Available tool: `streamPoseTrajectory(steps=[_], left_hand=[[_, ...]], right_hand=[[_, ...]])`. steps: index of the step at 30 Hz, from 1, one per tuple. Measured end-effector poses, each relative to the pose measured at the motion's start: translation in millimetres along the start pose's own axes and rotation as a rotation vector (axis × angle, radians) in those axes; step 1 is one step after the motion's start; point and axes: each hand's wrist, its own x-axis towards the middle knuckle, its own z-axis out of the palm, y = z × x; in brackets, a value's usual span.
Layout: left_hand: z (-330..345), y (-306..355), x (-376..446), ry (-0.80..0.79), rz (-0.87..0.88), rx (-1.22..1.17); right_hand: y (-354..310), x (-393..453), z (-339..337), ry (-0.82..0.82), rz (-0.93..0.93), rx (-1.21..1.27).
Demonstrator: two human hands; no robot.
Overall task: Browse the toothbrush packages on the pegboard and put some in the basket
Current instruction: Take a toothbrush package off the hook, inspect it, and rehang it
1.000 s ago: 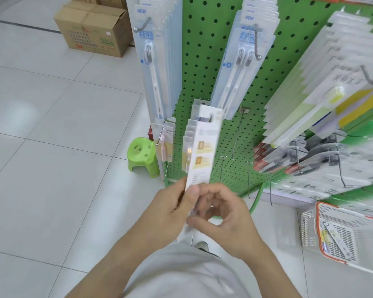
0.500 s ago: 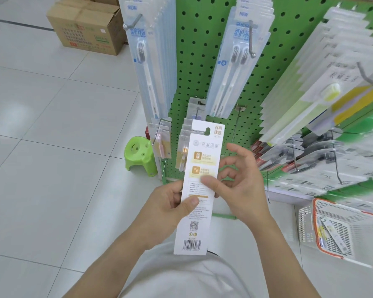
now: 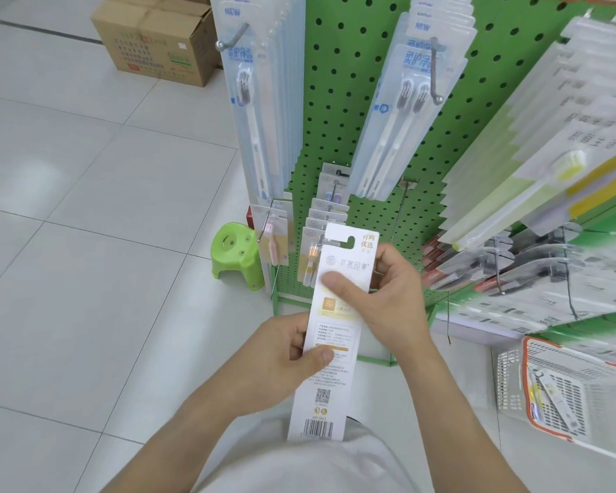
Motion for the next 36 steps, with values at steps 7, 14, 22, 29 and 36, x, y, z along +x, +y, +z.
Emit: streamPoseTrajectory(steps=[7, 14, 22, 29, 36], left_hand=[[-7, 13, 12, 0.157, -0.008, -0.022], [-17, 32, 33, 0.437, 0.132, 0.074], [-22, 32, 38, 0.389, 0.145, 0.169], [-31, 33, 37, 0.354, 0.1, 0.059], [-30, 30, 38, 0.446, 0.044, 0.054]], right_hand=[[15, 1, 3, -0.086, 0.012, 0.031], [26, 0, 4, -0.144, 0.024, 0.156], [24, -1, 4, -0.157, 0.006, 0.109], [35, -10, 5, -0.311, 0.064, 0.054], [38, -17, 1, -0.438, 0.147, 0.017]])
